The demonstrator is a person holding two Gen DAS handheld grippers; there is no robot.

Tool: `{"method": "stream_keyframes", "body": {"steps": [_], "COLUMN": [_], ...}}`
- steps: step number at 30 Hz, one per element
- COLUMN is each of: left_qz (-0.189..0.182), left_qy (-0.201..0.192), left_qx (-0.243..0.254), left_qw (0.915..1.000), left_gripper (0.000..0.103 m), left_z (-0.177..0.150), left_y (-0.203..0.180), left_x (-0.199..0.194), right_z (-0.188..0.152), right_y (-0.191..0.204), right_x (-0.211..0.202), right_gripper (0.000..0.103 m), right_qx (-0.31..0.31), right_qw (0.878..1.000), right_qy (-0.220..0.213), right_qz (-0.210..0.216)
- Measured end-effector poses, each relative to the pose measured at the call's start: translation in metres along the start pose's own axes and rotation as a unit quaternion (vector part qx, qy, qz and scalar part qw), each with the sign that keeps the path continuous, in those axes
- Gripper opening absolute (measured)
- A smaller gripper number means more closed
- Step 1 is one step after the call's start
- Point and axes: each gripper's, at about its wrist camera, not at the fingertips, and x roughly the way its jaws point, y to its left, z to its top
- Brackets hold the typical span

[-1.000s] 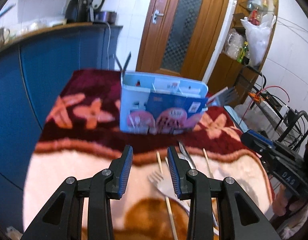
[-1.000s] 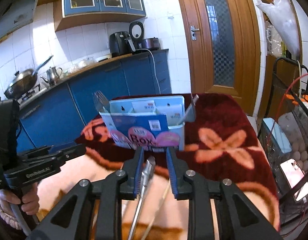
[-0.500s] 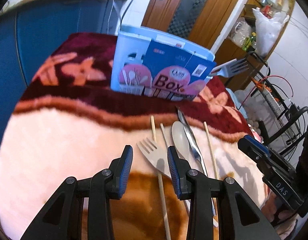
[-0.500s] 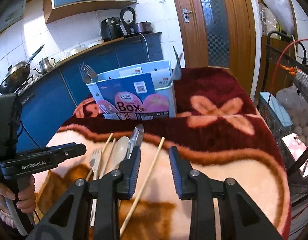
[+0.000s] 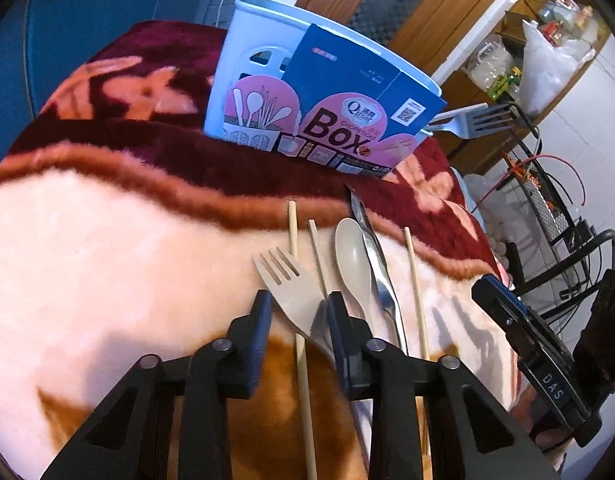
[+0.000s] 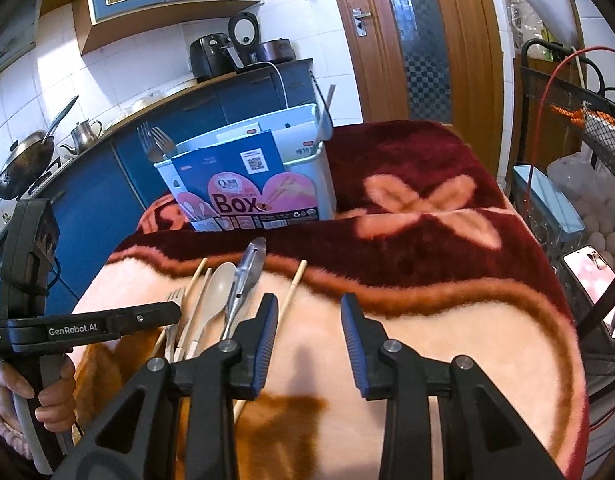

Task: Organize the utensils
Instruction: 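Grasp a wooden chopstick with the left tool and lift it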

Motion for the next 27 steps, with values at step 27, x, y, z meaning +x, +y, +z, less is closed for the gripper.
{"method": "stream_keyframes", "body": {"steps": [27], "left_qz": [0.034], "left_qy": [-0.157], "left_qx": [0.084], "left_qw": [0.9834], "left_gripper": [0.004], "left_z": [0.009], "left_y": [0.003], "left_x": [-0.075], "right_z": [0.018], "right_y": [0.019], "right_x": [0.046], "right_gripper": [0.028], "right_qx": [-0.023], "right_qw": [0.990], "right_qy": [0.140], "right_qz": [0.010]}}
